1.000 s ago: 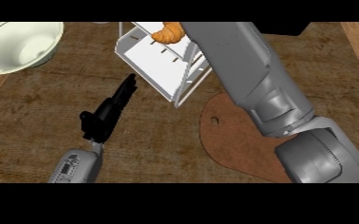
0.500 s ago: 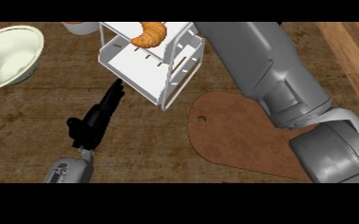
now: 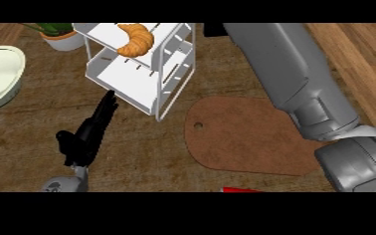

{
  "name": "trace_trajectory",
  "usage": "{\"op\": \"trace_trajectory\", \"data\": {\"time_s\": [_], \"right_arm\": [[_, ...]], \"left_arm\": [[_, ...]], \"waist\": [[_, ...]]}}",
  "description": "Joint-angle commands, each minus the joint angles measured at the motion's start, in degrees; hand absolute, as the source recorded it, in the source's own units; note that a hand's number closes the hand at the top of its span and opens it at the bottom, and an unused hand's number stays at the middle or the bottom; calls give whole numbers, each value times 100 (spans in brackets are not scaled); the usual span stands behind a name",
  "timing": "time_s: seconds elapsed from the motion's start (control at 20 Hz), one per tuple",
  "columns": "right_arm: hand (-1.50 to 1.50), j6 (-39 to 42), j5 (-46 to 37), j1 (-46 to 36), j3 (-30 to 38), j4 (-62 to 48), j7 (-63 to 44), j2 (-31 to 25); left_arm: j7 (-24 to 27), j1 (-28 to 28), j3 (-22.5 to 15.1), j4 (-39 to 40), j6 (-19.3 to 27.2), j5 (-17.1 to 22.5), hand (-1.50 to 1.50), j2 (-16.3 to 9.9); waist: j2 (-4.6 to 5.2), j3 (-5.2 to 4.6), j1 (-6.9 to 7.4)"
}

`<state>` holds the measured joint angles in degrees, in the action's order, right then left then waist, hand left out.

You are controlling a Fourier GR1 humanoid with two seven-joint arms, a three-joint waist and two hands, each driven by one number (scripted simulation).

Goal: Pick the croissant from the cutting board and place it in the tiered basket

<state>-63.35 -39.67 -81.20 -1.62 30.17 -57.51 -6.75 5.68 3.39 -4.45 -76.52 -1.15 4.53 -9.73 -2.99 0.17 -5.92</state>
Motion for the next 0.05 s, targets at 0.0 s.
{"op": "trace_trajectory", "data": {"time_s": [0.0], "right_arm": [[-150, 162, 34, 426, -92, 734, -123, -123]], "left_arm": [[4, -233, 145, -64, -5, 97, 0, -91]], "waist": [[-110, 5, -205]]}}
